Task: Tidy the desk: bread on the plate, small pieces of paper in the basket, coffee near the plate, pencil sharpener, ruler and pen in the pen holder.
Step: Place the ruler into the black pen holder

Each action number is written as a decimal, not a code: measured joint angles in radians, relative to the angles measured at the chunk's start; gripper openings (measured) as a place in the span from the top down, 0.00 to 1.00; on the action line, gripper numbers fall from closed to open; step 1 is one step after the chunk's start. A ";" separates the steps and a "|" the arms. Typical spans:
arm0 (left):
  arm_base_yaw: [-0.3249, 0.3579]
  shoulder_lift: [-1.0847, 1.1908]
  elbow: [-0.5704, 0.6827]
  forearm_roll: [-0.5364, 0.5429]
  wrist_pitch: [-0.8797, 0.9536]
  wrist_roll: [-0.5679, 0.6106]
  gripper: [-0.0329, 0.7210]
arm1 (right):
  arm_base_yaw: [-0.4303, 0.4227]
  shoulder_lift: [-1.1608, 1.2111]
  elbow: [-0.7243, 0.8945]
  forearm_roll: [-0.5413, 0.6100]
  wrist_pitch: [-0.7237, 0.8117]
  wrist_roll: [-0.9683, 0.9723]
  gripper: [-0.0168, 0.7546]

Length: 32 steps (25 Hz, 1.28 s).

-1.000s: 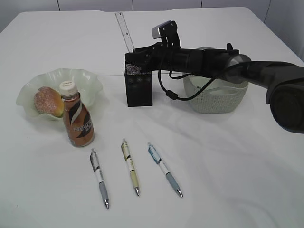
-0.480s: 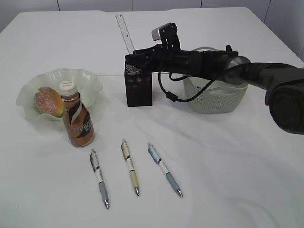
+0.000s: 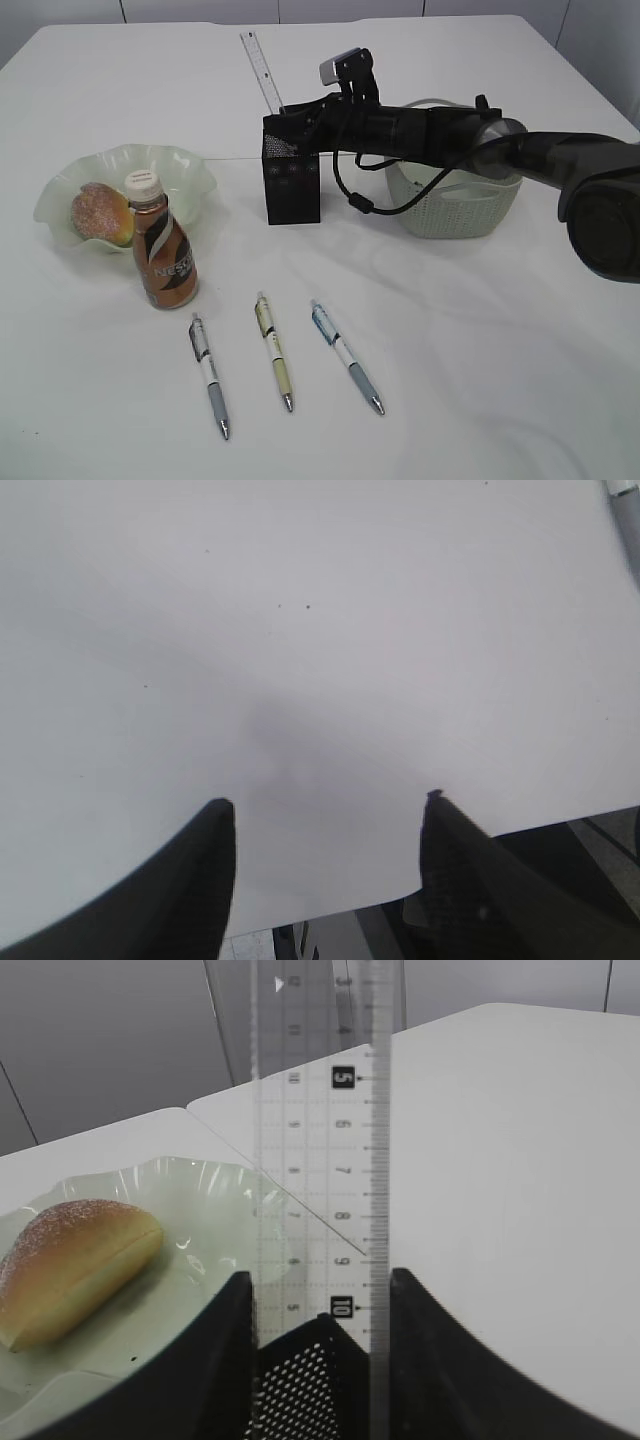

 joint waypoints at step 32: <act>0.000 -0.002 0.000 0.000 0.015 0.000 0.38 | 0.066 -0.351 0.000 -0.832 -0.007 0.892 0.49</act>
